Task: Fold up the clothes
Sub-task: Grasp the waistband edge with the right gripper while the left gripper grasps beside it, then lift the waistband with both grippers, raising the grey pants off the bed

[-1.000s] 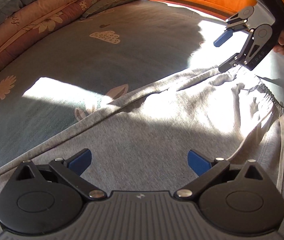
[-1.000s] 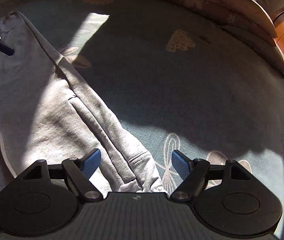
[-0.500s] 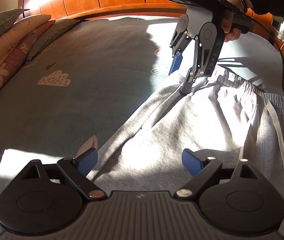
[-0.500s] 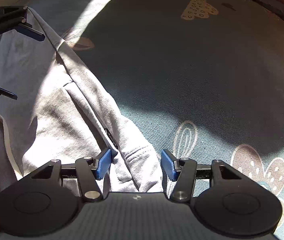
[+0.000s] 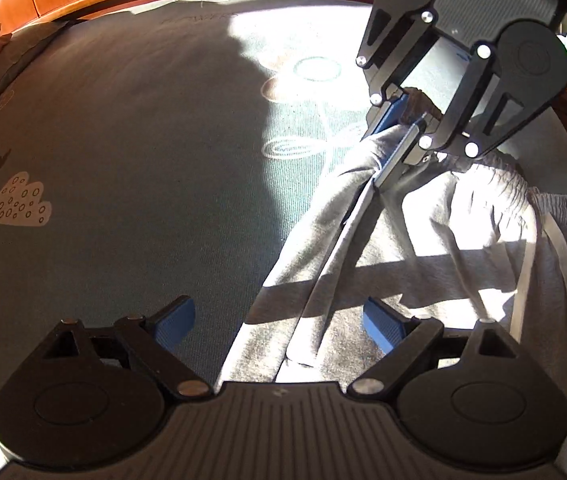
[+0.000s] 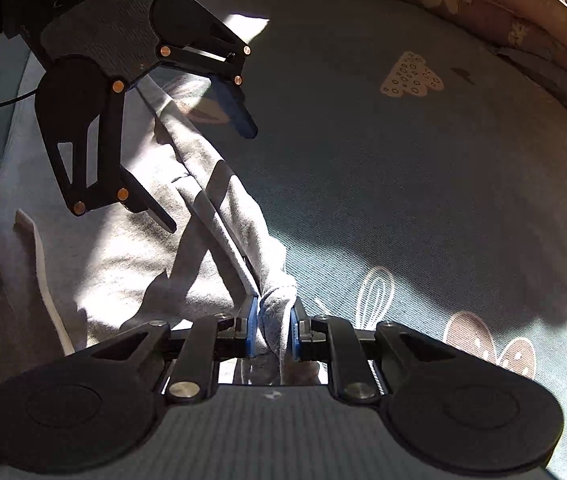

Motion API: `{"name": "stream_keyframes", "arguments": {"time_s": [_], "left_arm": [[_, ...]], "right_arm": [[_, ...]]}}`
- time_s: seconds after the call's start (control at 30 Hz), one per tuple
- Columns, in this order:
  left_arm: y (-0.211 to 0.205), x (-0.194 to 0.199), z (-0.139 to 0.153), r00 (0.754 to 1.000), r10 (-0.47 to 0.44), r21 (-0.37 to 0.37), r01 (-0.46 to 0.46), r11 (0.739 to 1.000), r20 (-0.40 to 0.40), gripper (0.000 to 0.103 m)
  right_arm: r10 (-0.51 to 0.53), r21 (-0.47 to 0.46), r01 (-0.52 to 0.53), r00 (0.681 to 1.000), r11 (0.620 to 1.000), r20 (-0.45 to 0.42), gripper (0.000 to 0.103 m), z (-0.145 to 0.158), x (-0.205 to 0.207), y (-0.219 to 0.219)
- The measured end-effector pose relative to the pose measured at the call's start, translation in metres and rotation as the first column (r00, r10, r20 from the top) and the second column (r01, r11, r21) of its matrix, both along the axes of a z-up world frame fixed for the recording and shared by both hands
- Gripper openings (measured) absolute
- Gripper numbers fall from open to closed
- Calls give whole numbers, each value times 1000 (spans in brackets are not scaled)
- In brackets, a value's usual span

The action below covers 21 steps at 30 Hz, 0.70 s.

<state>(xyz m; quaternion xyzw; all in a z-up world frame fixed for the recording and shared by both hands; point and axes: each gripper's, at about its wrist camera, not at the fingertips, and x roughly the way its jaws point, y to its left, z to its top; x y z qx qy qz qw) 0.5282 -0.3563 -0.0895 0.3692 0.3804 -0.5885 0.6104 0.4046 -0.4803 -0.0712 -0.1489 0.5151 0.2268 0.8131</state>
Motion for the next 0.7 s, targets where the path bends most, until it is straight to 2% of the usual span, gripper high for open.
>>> {"name": "stream_keyframes", "arguments": {"time_s": [0.13,0.23,0.3,0.37,0.4,0.5,0.57,0.6,0.63,0.7], "left_arm": [[-12,9,-12,992,-42,93,53,994,-118,89],[-16,20,-14,976,-19,128,48,991,-218,73],[-17,22,-12,966,-3,135,39,990,-258,45],[-16,21,-9,958,9,140,33,990,-287,29],[-15,17,-6,962,-4,135,42,990,-272,22],[-10,4,1,974,-37,122,65,990,-222,15],[-6,-4,7,982,-63,110,83,990,-179,13],[-5,-10,8,985,-78,107,95,990,-154,12],[-3,-16,9,987,-94,104,108,989,-132,11],[-2,-26,10,988,-132,95,140,986,-81,11]], "right_arm": [[45,-21,-44,997,999,68,19,23,-21,6],[82,-55,-77,992,996,95,19,32,-32,9],[106,-94,-96,988,991,109,18,32,-38,12],[111,-106,-100,988,989,108,18,31,-41,13],[112,-109,-101,989,989,102,18,30,-42,14],[108,-130,-98,991,987,75,19,25,-42,13],[109,-143,-98,991,985,75,23,22,-40,13],[110,-149,-97,991,984,75,31,21,-39,13],[113,-151,-99,990,984,85,45,22,-37,14],[140,-144,-124,984,982,110,63,22,-32,17]]}}
